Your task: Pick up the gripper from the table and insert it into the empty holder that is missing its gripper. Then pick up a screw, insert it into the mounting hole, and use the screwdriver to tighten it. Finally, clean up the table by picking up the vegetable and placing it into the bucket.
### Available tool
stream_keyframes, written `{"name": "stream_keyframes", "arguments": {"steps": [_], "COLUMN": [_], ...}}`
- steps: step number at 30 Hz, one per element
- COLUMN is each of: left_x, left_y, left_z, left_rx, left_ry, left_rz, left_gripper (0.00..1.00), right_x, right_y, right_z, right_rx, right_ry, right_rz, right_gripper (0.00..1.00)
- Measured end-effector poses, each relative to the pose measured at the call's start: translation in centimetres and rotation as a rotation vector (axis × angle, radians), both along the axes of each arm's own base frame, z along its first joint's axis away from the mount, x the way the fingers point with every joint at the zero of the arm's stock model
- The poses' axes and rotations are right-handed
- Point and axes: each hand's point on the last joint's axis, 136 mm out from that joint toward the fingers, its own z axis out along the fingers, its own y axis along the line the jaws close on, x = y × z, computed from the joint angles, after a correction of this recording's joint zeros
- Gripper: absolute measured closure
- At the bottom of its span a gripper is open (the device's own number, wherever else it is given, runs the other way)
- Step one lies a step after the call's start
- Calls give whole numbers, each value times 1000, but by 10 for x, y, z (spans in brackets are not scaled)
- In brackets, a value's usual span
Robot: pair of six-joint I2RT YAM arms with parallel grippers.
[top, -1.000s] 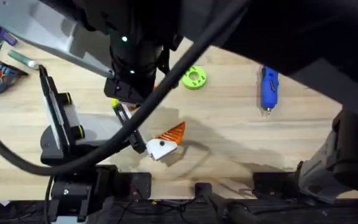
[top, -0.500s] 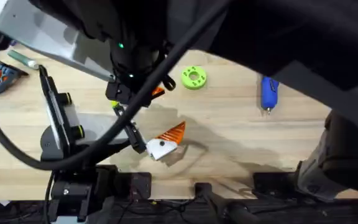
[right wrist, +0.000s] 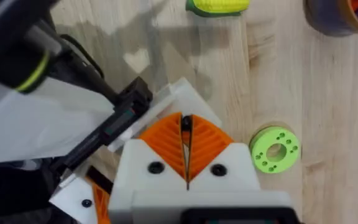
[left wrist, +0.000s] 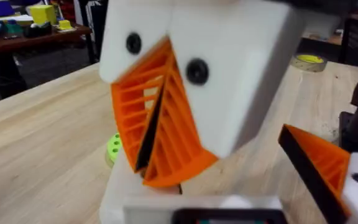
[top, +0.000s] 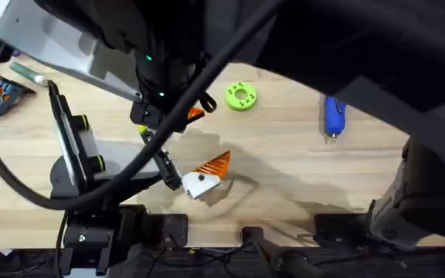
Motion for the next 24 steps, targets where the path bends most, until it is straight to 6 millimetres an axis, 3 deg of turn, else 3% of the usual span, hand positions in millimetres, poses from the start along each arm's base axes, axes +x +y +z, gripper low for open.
{"name": "stream_keyframes", "arguments": {"steps": [12,20,24], "left_x": [0,0,0], "left_y": [0,0,0], "left_z": [0,0,0], "left_rx": [0,-3,-4], "left_ry": [0,5,7], "left_rz": [0,0,0], "left_gripper": [15,14,14], "right_x": [0,1,4], "right_y": [0,-1,-2], "right_z": [0,0,0], "right_rx": [0,-1,-2], "right_ry": [0,-1,-5], "right_rz": [0,-3,-9], "right_gripper": [992,704,623]}}
